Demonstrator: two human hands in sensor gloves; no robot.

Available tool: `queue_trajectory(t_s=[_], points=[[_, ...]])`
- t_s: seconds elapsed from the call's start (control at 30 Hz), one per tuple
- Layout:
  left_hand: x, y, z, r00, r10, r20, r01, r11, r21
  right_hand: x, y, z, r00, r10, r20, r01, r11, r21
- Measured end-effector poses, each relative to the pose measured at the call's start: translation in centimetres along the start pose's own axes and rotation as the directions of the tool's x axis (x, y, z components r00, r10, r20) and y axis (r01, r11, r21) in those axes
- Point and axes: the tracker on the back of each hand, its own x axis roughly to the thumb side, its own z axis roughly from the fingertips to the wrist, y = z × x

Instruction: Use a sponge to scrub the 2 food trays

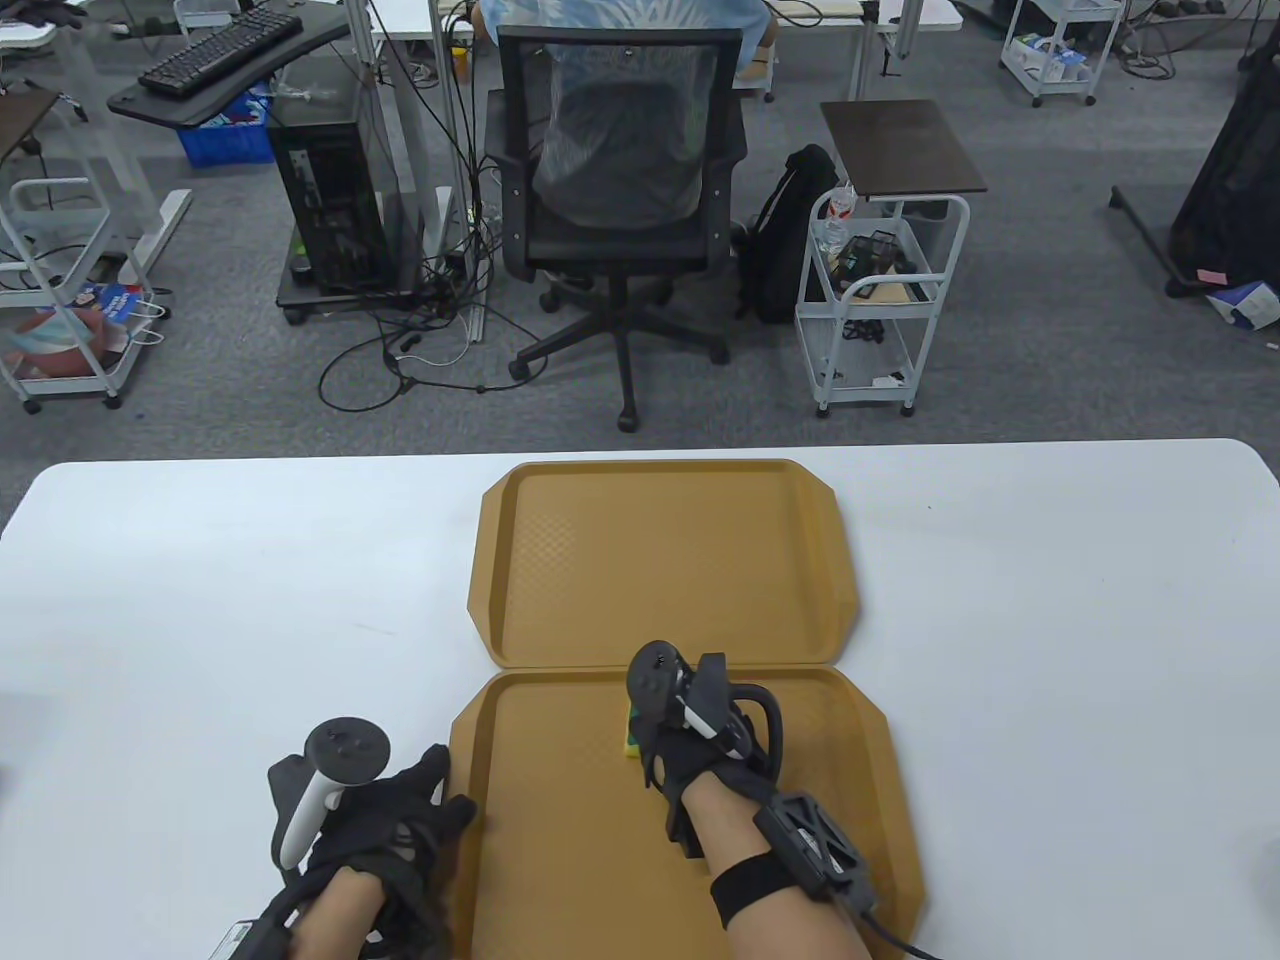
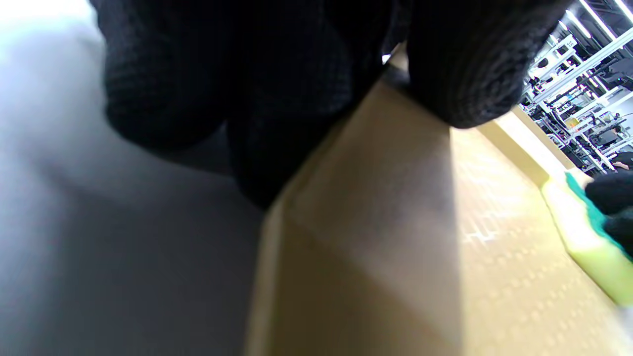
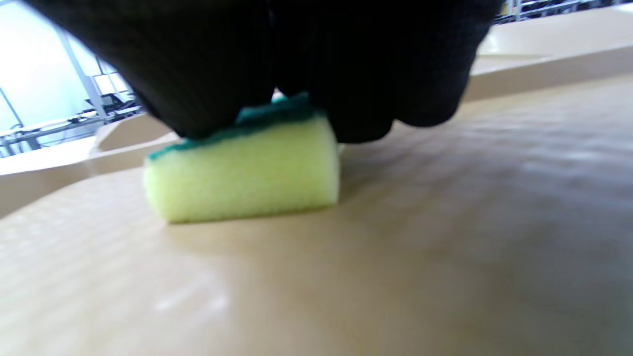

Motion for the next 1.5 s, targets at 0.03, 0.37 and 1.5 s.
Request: queue_trajectory(t_s=[0.03, 0.37, 1.5], points=[[0.0, 0.0, 0.0, 1.0, -0.001, 0.001, 0.001, 1.0, 0.003, 0.9, 0.3, -0.2, 1.0, -0.011, 0.015, 0.011, 1.0, 0.0], [-0.3, 0.0, -0.2, 0.999, 0.033, -0.001, -0.033, 0.999, -0.003, 6.4, 2.2, -0.8, 0.99, -0.082, 0.115, 0.08, 0.997, 0.021], [-0.3, 0.1, -0.2, 0.999, 0.043, -0.007, -0.043, 0.999, -0.015, 9.6, 4.1, 7.1, 0.971, -0.173, 0.164, 0.117, 0.946, 0.304]])
